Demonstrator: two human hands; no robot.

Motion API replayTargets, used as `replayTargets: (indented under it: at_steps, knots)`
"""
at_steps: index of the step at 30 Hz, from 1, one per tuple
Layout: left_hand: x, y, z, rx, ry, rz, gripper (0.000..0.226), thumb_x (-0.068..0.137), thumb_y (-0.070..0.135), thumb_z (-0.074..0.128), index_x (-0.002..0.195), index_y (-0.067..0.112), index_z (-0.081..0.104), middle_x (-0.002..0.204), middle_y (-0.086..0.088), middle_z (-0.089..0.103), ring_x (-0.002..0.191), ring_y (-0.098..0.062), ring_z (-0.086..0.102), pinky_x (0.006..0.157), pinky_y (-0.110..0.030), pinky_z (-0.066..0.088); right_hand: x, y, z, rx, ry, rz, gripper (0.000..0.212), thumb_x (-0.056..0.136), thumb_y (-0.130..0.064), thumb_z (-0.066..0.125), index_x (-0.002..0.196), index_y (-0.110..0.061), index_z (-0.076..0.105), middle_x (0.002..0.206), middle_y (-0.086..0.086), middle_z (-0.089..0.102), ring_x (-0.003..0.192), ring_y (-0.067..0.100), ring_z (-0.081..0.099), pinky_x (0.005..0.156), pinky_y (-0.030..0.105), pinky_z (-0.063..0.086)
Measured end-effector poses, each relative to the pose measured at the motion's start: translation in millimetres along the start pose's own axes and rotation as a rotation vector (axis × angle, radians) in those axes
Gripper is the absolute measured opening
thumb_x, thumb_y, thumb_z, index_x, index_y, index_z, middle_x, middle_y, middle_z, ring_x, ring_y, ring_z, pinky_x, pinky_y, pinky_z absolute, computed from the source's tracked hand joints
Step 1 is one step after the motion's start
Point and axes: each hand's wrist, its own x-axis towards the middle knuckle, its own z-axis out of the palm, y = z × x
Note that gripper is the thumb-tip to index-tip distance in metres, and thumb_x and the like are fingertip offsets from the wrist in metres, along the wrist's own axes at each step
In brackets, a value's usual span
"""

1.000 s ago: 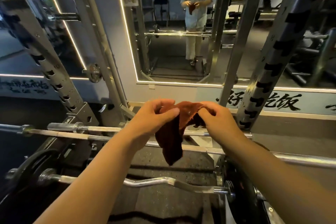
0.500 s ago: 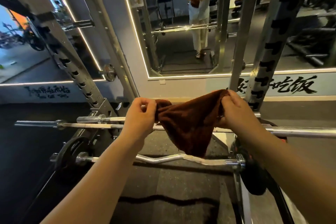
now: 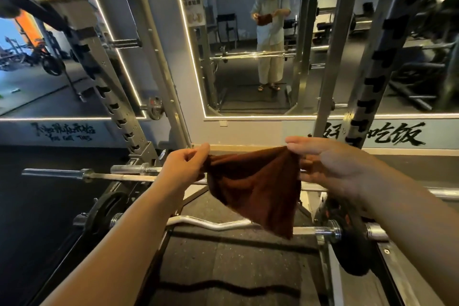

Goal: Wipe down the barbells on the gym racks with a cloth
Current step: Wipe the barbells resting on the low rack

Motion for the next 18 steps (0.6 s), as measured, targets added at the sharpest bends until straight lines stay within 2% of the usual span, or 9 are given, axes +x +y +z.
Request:
replayTargets:
  at_steps: [2,4,6,8,10,12,14,15,18]
  knots:
    - [4.1,-3.8,-11.3,-0.011,-0.040,0.019,0.027,0.097,0.035,0.064,0.097,0.009,0.074,0.090,-0.007,0.075,0.092,-0.023,0.070,0.073,-0.027,0.056,1.1,-6.5,9.2,-0.122,0.030,-0.089,0.032,0.087,-0.006,0.069,0.118,-0.016,0.072,0.121,0.017,0.068,0.109,0.030,0.067,0.091,0.042,0.057]
    - [11.2,-11.1,-20.2,-0.004,-0.099,0.001,0.021,0.097,0.028,0.065,0.097,0.010,0.075,0.088,-0.007,0.076,0.093,-0.025,0.072,0.074,-0.029,0.059,2.8,-12.9,20.6,-0.229,0.087,-0.184,0.030,0.093,-0.004,0.066,0.117,-0.021,0.073,0.119,0.013,0.066,0.108,0.029,0.065,0.088,0.039,0.058]
    - [17.5,-21.8,-23.7,0.059,-0.170,-0.081,0.026,0.100,0.029,0.061,0.095,0.008,0.075,0.090,-0.011,0.075,0.094,-0.027,0.072,0.082,-0.037,0.060,4.9,-19.0,33.6,-0.397,0.139,-0.283,0.033,0.095,-0.006,0.066,0.117,-0.030,0.072,0.118,0.006,0.061,0.108,0.028,0.061,0.090,0.041,0.058]
    - [19.6,-32.9,-22.4,0.158,-0.259,-0.156,0.031,0.104,0.031,0.054,0.093,0.010,0.073,0.092,-0.011,0.072,0.091,-0.025,0.069,0.077,-0.034,0.056,7.3,-24.3,47.3,-0.529,0.169,-0.375,0.035,0.096,-0.010,0.067,0.119,-0.037,0.070,0.119,-0.004,0.056,0.109,0.024,0.057,0.089,0.038,0.058]
    - [17.9,-42.0,-20.4,0.290,-0.335,-0.154,0.033,0.106,0.035,0.047,0.094,0.014,0.069,0.093,-0.008,0.070,0.088,-0.022,0.064,0.073,-0.031,0.049,9.7,-27.8,58.9,-0.575,0.171,-0.441,0.036,0.097,-0.012,0.066,0.119,-0.040,0.070,0.121,-0.009,0.056,0.111,0.021,0.056,0.091,0.036,0.055]
    - [16.8,-49.2,-19.8,0.319,-0.380,-0.148,0.033,0.107,0.035,0.045,0.104,0.012,0.069,0.098,-0.008,0.073,0.093,-0.023,0.069,0.081,-0.034,0.049,10.3,-30.1,68.0,-0.587,0.173,-0.478,0.036,0.099,-0.011,0.063,0.117,-0.042,0.071,0.126,-0.010,0.057,0.114,0.019,0.055,0.092,0.035,0.054]
    - [13.9,-55.8,-17.6,0.075,-0.458,-0.223,0.030,0.104,0.034,0.052,0.113,0.012,0.070,0.105,-0.006,0.076,0.102,-0.022,0.073,0.095,-0.041,0.052,8.4,-31.8,74.4,-0.602,0.170,-0.493,0.037,0.101,-0.010,0.059,0.120,-0.040,0.070,0.128,-0.011,0.057,0.113,0.013,0.054,0.085,0.025,0.051]
    - [13.0,-58.4,-14.9,-0.067,-0.487,-0.257,0.029,0.100,0.034,0.059,0.114,0.012,0.072,0.109,-0.006,0.076,0.104,-0.022,0.073,0.097,-0.043,0.053,7.4,-32.5,76.1,-0.604,0.167,-0.492,0.038,0.102,-0.010,0.058,0.124,-0.039,0.069,0.129,-0.011,0.057,0.113,0.012,0.055,0.085,0.023,0.051]
    - [13.8,-67.8,-5.6,-0.249,-0.386,-0.243,0.018,0.091,0.031,0.072,0.100,0.017,0.079,0.109,-0.002,0.075,0.108,-0.024,0.070,0.096,-0.042,0.056,5.4,-33.5,79.3,-0.554,0.143,-0.486,0.039,0.102,-0.008,0.058,0.126,-0.037,0.069,0.132,-0.009,0.059,0.117,0.017,0.059,0.096,0.035,0.057]
